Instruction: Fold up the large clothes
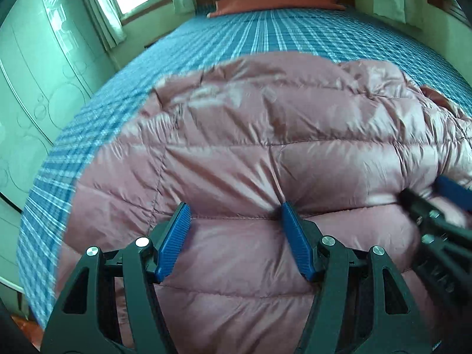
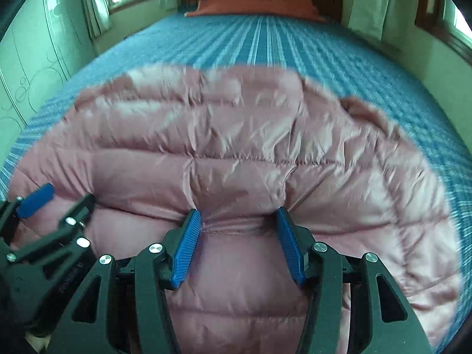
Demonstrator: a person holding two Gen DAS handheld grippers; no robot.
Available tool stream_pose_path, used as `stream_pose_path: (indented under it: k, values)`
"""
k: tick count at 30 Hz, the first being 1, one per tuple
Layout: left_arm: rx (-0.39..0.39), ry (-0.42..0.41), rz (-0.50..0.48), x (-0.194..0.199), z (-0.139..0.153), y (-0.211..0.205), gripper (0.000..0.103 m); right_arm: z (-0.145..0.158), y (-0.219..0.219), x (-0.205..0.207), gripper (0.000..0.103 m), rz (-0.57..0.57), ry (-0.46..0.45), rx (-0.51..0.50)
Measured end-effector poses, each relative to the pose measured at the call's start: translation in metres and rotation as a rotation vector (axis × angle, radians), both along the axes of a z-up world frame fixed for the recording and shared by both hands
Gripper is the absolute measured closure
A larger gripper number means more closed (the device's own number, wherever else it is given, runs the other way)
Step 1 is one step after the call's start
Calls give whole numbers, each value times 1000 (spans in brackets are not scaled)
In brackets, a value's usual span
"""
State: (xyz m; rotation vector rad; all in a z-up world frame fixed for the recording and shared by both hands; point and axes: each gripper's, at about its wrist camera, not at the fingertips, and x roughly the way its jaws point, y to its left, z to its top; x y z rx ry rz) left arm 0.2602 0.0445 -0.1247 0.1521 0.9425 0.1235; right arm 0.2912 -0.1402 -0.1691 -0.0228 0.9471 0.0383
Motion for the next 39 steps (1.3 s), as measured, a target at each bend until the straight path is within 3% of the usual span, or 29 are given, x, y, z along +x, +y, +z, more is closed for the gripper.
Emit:
stream_pose_path:
  k: [5, 7, 9, 13, 19, 23, 32, 39]
  values:
    - [21, -1, -14, -1, -8, -1, 42, 1, -2, -3, 49, 2, -5, 1]
    - [-1, 9, -30, -4, 6, 0, 48, 13, -5, -5, 49, 0, -9, 19]
    - [-25, -25, -31, -7, 22, 2, 48, 25, -5, -3, 49, -12, -40, 39]
    - [1, -94, -30, 10, 44, -4, 47, 42, 2, 17, 49, -13, -77, 40]
    - [48, -8, -2, 48, 10, -11, 46, 15, 8, 46, 49, -12, -15, 25]
    - [44, -12, 11, 50, -5, -13, 45, -5, 8, 50, 48, -20, -8, 29]
    - [46, -42, 16, 51, -14, -14, 45, -11, 7, 45, 48, -26, -40, 34]
    - [36, -58, 13, 50, -14, -10, 45, 4, 11, 40, 48, -40, -44, 35]
